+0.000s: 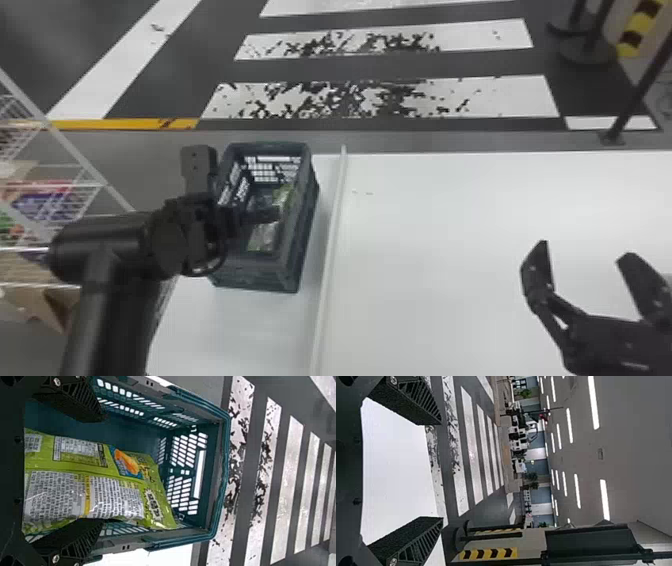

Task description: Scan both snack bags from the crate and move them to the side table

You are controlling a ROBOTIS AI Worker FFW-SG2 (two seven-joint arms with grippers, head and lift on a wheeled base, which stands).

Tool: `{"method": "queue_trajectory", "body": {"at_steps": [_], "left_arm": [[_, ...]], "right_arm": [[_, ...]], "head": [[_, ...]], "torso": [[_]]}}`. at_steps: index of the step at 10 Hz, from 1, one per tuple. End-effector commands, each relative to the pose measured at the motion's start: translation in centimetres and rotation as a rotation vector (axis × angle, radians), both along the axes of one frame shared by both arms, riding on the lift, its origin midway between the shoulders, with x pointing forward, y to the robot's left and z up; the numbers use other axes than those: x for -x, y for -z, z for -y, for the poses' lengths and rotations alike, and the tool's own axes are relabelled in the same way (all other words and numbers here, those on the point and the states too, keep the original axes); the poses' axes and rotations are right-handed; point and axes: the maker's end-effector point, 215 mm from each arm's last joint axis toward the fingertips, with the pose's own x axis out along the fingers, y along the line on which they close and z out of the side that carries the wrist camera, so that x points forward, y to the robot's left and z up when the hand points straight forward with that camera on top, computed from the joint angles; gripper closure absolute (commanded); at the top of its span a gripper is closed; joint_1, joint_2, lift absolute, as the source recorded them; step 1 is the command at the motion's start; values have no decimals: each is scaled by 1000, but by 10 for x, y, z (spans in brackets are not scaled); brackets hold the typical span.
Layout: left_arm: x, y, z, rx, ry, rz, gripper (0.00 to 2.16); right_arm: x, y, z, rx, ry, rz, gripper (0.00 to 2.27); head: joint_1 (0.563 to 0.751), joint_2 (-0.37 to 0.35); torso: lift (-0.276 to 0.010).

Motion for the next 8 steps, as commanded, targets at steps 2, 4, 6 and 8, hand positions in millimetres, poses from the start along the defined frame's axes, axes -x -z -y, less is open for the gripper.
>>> {"method": "queue_trajectory", "body": {"at_steps": [2, 4, 6, 8], "left_arm": [[-10, -3, -2, 12, -3, -7, 103], [-10, 10, -3, 28, -9, -70, 100], [-3, 18, 6, 59, 12, -157, 97], [-4, 19, 17, 94, 29, -166, 97]], "right_arm": [[2, 0, 0, -1, -1, -2, 66], [4, 1, -1, -2, -2, -5, 66], [4, 4, -4, -1, -9, -16, 66], [3, 6, -7, -2, -11, -25, 66]], "head": [[695, 190], [695, 190], [695, 190], [695, 182]], "torso": [[-29], [-29], [-29], [-29]]}}
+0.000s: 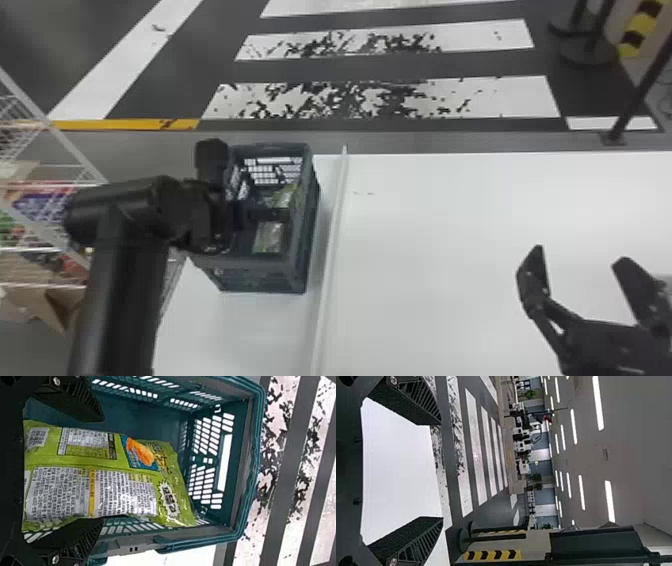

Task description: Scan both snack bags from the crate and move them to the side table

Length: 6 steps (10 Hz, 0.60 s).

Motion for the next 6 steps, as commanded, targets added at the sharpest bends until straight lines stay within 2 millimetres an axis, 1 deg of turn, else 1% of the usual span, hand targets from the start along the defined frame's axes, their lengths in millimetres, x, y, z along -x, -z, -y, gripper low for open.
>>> {"method": "queue_trajectory", "body": {"at_steps": [1, 2, 3, 4, 5, 6], "left_arm": [[-1, 0, 0, 6, -1, -2, 97], [-1, 0, -1, 12, -1, -2, 97], [-1, 0, 0, 19, 2, -1, 198], [-2, -2, 2, 28, 5, 3, 481], [-2, -2, 3, 34, 8, 2, 1004], [1, 0, 1, 37, 4, 0, 1470]], "right_arm": [[0, 1, -2, 0, -5, -5, 66], [-2, -1, -4, -2, -7, -1, 66], [-2, 0, -5, -3, -8, -1, 66], [-2, 0, -5, -5, -8, -3, 66], [-4, 0, -5, -8, -7, -3, 66], [-5, -1, -5, -9, -8, 0, 66]], "head": [[695, 179], [695, 179], [695, 181], [695, 182], [695, 181], [695, 180]], "torso": [[-29], [-29], [-29], [-29], [-29], [-29]]}}
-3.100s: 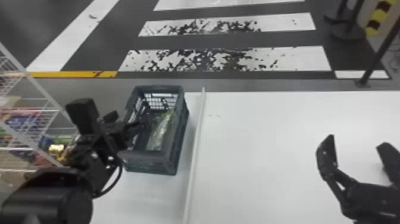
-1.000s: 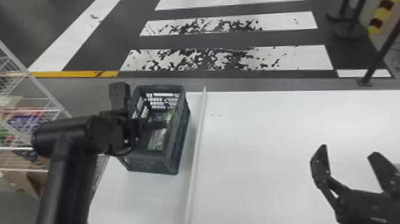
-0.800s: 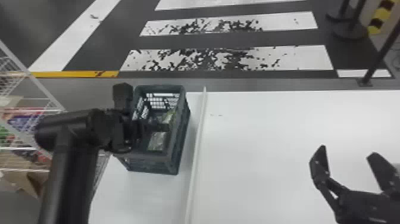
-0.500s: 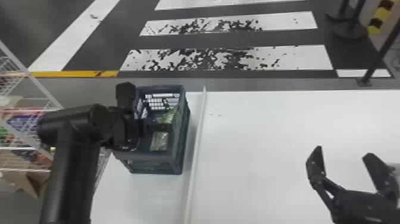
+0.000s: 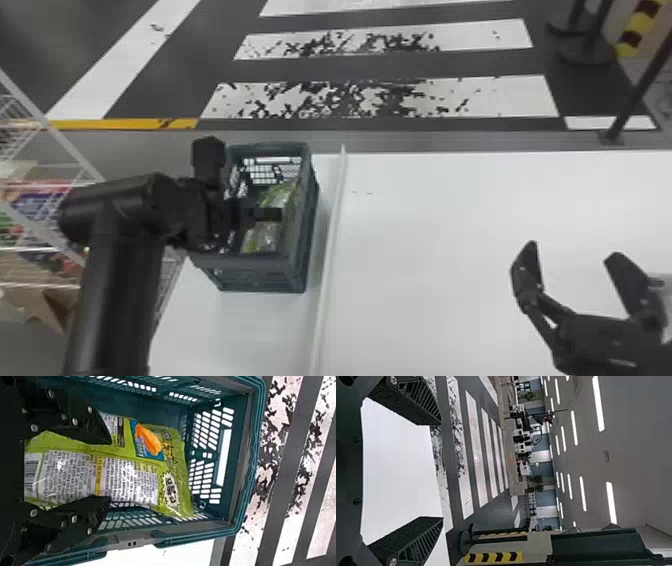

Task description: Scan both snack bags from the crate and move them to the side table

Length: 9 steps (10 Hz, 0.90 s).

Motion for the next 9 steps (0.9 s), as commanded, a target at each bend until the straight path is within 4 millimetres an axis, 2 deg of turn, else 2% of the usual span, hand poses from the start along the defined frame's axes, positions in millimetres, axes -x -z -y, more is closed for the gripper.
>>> {"method": "queue_trajectory", "body": {"at_steps": [1, 2, 3, 4, 5, 6, 7, 9], "left_arm": [[3, 2, -5, -1, -8, -2, 1784], [6, 4, -8, 0, -13, -8, 1976], [9, 7, -10, 2, -18, -11, 1980], [10, 7, -9, 11, -13, -10, 2135], [10, 8, -12, 1, -20, -8, 1932], [7, 6, -11, 8, -18, 11, 691], [5, 4, -12, 9, -21, 18, -2], [-10, -6, -20, 7, -35, 41, 33]], "right_arm": [[-1, 0, -1, -1, -2, 2, 66], [-2, 0, -1, -1, -2, 2, 66], [-2, 1, 0, -11, 1, -1, 66], [-2, 1, 1, -11, 3, -1, 66], [-1, 0, 1, -13, 3, -2, 66], [-1, 1, 0, -14, 2, -4, 66], [-1, 1, 0, -14, 2, -4, 66], [-1, 0, 0, -14, 2, -2, 66]], "head": [[695, 180], [695, 184], [695, 190], [695, 193], [695, 193], [695, 195], [695, 195], [695, 197]], "torso": [[-29], [-29], [-29], [-29], [-29], [-29], [-29], [-29]]}}
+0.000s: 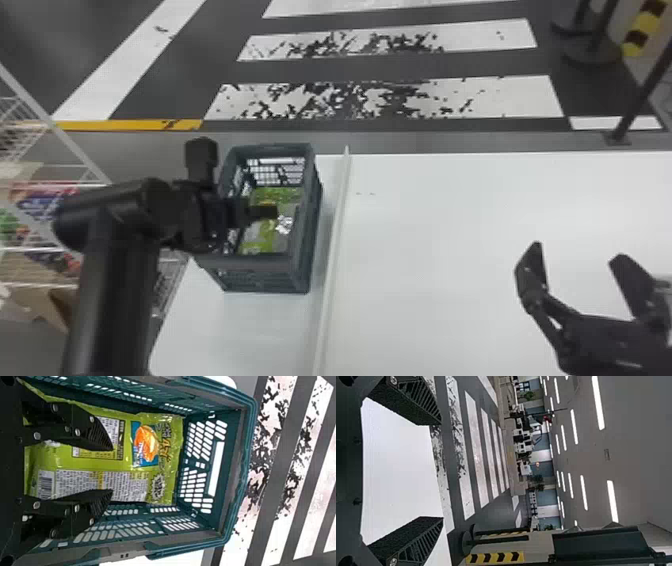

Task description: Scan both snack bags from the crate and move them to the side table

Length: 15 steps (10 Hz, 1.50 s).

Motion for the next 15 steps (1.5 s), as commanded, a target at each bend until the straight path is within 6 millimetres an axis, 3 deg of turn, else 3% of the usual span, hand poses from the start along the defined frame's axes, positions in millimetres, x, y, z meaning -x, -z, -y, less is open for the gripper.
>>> {"method": "queue_trajectory", "body": {"at_steps": [1, 3, 6, 10, 15], "left_arm": [[-8, -2, -7, -7, -15, 0, 33], [-25, -3, -8, 2, -25, 16, 83], [-35, 3, -2, -16, -8, -20, 83], [-26, 30, 5, -59, 13, -93, 83], [-22, 53, 1, -69, 10, -134, 83]], "right_arm": [[-1, -1, 0, 0, 0, 3, 66], [-2, 0, 2, -1, 3, 2, 66], [-6, 2, 3, -6, 5, -3, 66], [-9, 4, 5, -21, 8, -6, 63], [-9, 11, 0, -15, -3, -19, 66]], "head": [[695, 199], [695, 205], [695, 196], [695, 185], [695, 188]], "torso": [[-29], [-29], [-29], [-29], [-29]]}}
